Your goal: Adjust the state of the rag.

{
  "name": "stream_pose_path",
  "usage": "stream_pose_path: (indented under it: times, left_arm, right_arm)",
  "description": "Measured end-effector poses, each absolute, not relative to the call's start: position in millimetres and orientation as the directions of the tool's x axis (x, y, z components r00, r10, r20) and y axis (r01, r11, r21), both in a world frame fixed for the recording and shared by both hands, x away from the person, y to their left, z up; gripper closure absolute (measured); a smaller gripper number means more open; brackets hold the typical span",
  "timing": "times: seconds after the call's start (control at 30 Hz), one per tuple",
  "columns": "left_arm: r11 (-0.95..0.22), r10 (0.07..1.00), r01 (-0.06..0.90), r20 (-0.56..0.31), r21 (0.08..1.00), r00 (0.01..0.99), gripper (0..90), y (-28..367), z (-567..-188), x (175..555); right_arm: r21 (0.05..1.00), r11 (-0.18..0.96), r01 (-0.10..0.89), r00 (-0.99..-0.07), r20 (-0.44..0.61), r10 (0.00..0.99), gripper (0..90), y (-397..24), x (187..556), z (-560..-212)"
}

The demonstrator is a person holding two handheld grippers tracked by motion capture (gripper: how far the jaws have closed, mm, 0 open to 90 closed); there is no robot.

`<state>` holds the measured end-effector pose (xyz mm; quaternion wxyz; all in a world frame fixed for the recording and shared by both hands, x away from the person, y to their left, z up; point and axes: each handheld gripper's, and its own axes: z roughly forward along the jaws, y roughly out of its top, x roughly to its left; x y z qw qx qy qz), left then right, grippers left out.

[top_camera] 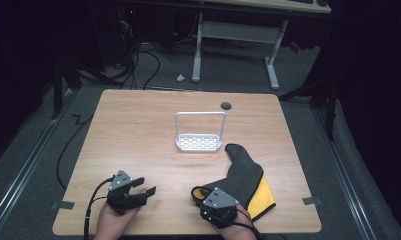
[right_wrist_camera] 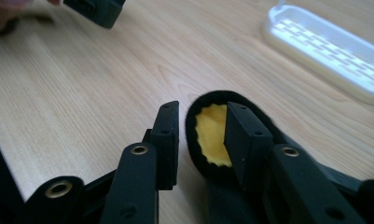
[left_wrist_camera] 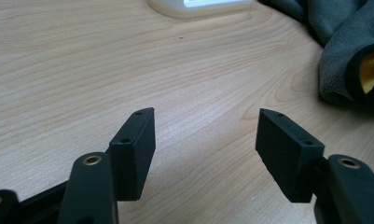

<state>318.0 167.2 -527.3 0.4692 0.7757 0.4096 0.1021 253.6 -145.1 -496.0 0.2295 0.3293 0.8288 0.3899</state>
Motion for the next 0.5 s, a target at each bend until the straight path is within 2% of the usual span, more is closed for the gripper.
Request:
stream_pose_path:
  times: [0.23, 0.5]
  left_arm:
    - [-0.240, 0.725, 0.533, -0.215, 0.812, 0.654, 38.0, 159, -527, 317]
    - [-0.253, 0.653, 0.512, -0.246, 0.821, 0.717, 38.1, 122, -518, 319]
  right_arm:
    - [0.817, 0.436, 0.377, -0.645, -0.106, 0.757, 64.0, -176, 237, -488]
    - [0.859, 0.325, 0.396, -0.505, -0.092, 0.858, 62.4, -226, 245, -477]
